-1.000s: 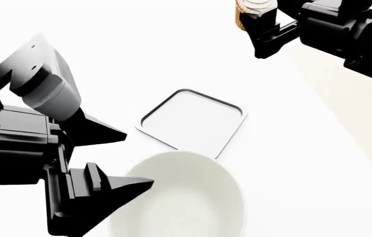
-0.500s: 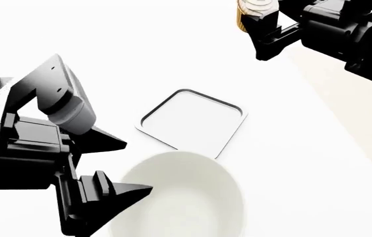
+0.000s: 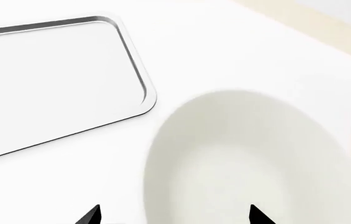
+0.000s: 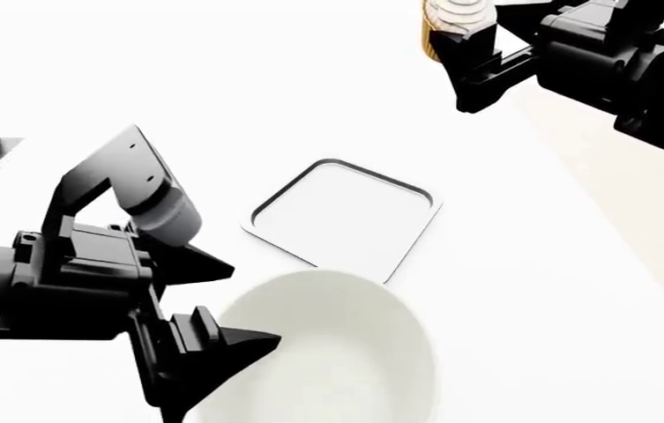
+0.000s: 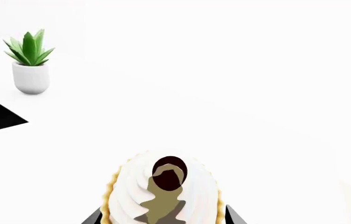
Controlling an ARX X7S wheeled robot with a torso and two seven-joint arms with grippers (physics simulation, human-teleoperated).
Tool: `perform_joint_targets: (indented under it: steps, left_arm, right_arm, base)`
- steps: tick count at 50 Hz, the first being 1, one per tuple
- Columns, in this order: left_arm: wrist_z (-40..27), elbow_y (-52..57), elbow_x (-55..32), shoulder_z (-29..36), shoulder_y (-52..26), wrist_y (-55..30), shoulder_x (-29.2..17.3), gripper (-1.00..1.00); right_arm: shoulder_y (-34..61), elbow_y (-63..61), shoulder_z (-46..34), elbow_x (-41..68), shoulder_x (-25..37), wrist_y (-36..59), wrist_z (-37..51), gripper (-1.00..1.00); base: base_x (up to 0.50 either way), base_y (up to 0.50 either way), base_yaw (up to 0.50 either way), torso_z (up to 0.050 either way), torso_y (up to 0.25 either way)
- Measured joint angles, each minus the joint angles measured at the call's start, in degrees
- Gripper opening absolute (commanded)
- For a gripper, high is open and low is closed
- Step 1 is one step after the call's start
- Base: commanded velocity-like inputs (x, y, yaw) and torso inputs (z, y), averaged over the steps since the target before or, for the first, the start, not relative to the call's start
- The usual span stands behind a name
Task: Move the fresh-baked cupcake off the tray onto the counter, and place the bowl used for mixing into the sink.
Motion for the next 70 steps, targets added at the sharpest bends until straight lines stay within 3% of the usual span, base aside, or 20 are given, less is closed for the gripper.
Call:
perform_joint_targets:
  steps: [48,49,70]
  left_arm:
    - [3.54,-0.43,6.43,0.66,5.85,2.42,-1.04,1.00]
    - [3.77,-0.33,6.67,0.58,5.89,2.45,-1.02,-1.00]
    - [8.60,1.78,11.23,0.29,5.64,0.54,-0.23,-1.00]
  right_arm:
    - [-0.34,-0.35,-0.31,0.24,0.28,-0.17,0.18,-1.00]
    - [-0.33,-0.33,-0.33,0.22,0.27,-0.19,0.17,-1.00]
    - [-0.46,-0.44,-0.41,0.17,0.39,-0.53,0.22,-1.00]
  base:
    - [0.00,0.00,0.00,0.000,0.000]
    - [0.00,0.00,0.00,0.000,0.000]
    - [0.00,0.00,0.00,0.000,0.000]
